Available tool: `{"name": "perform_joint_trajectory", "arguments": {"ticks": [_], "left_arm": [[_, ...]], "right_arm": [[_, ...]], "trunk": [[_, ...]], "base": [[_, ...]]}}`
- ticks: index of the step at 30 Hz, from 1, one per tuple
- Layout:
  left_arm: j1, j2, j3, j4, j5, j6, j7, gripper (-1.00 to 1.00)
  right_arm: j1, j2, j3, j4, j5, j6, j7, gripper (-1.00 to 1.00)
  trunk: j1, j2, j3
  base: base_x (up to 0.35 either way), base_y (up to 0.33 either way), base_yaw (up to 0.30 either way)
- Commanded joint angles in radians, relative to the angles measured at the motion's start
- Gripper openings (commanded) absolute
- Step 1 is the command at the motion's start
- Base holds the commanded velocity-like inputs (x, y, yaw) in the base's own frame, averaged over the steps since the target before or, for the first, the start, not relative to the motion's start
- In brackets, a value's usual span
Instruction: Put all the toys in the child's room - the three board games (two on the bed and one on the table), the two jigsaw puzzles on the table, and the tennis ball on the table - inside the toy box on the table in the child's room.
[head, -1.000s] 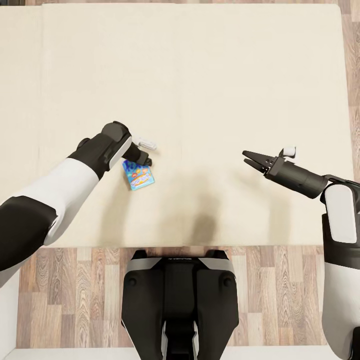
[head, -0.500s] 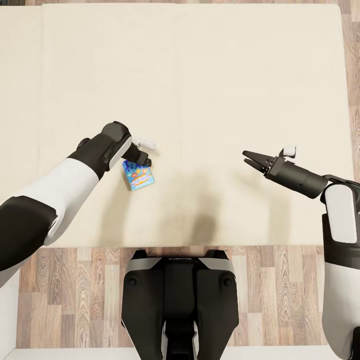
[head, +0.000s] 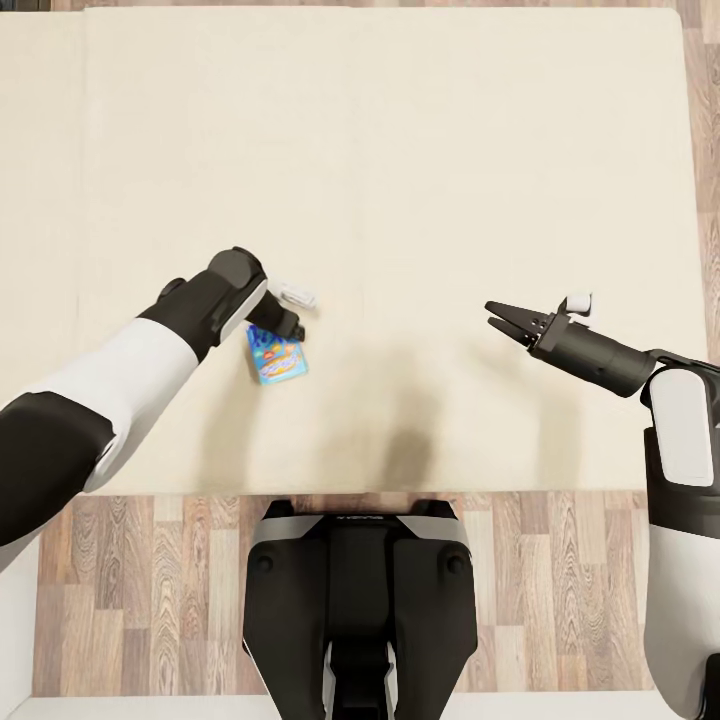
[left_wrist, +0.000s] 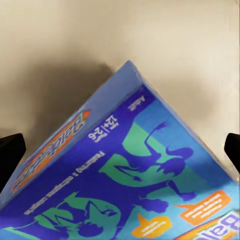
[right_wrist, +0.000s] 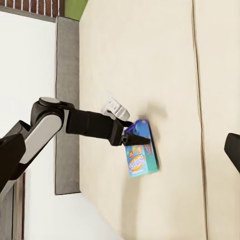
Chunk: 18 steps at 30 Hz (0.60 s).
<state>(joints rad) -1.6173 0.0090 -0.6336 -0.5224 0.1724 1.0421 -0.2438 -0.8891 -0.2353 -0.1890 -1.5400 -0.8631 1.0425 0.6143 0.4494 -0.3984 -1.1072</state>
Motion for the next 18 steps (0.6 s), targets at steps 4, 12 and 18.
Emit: {"name": "perform_joint_trajectory", "arguments": {"ticks": [4,12,18], "left_arm": [[-0.001,0.003,-0.009,-0.001,0.006,0.004,-0.020,1.00],[-0.001,0.019,-0.008,-0.007,0.005,0.003,-0.026,1.00],[-0.001,0.038,-0.002,-0.015,0.005,-0.003,-0.026,1.00]], "right_arm": [[-0.001,0.000,-0.001,0.000,0.006,0.005,0.007,1.00],[-0.001,0.001,-0.001,0.000,0.006,0.005,0.007,1.00],[-0.001,0.001,-0.001,0.000,0.006,0.004,0.007,1.00]], "trunk": [[0.001,-0.002,-0.001],[0.001,-0.002,-0.001],[0.001,-0.002,0.001]], "base": [[0.000,0.000,0.000],[0.000,0.000,0.000],[0.000,0.000,0.000]]}}
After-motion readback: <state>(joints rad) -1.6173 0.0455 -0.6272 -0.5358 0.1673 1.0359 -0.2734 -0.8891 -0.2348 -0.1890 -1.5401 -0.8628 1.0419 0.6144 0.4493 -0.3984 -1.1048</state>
